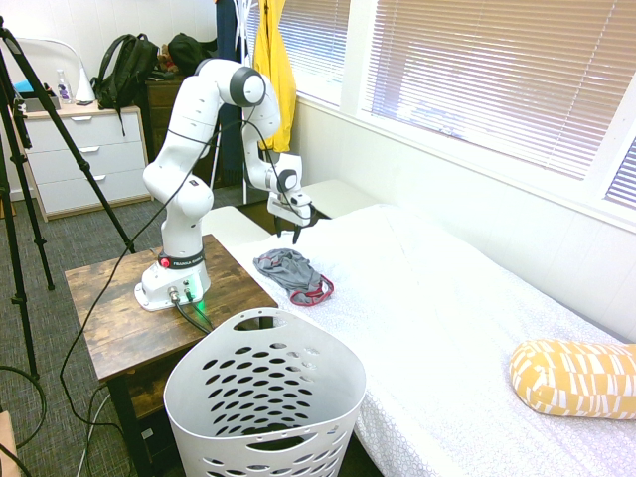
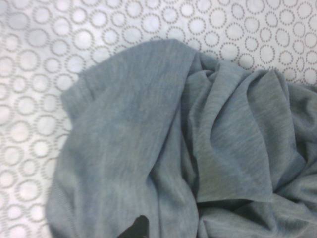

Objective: Put my clothes in the laundry bag

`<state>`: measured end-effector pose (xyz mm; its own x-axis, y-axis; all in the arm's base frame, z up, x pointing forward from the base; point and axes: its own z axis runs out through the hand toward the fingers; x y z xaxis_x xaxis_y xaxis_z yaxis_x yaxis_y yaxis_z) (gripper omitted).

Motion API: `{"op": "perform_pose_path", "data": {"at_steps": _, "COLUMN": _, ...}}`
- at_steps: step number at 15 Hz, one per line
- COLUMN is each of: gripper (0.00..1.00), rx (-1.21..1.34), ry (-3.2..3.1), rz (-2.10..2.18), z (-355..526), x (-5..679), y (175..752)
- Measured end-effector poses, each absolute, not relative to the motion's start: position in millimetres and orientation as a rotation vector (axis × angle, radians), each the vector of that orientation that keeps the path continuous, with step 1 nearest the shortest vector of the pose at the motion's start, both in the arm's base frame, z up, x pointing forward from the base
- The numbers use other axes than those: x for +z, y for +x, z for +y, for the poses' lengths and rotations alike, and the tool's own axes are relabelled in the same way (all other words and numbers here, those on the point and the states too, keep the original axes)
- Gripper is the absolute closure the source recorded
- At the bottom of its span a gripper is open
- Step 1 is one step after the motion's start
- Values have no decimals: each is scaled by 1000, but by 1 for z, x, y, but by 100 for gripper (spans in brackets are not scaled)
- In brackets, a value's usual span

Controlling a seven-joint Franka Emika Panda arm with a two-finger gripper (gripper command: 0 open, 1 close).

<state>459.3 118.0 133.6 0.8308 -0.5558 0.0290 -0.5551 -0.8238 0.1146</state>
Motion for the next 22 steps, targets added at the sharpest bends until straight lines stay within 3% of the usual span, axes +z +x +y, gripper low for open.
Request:
{"op": "perform_pose_path", "data": {"at_steps": 4, "gripper": 0, "rx": -41, "ry": 2847, "rz": -869, "z": 135, "x": 65, "y": 469}}
{"op": "perform_pose_path", "data": {"at_steps": 10, "gripper": 0, "rx": -49, "ry": 2793, "rz": -784, "z": 156, "x": 24, "y": 475}}
{"op": "perform_pose_path", "data": {"at_steps": 11, "gripper": 100, "rx": -51, "ry": 2781, "rz": -776, "z": 153, "x": 18, "y": 474}}
{"op": "perform_pose_path", "data": {"at_steps": 22, "gripper": 100, "rx": -64, "ry": 2702, "rz": -814, "z": 108, "x": 6, "y": 461}}
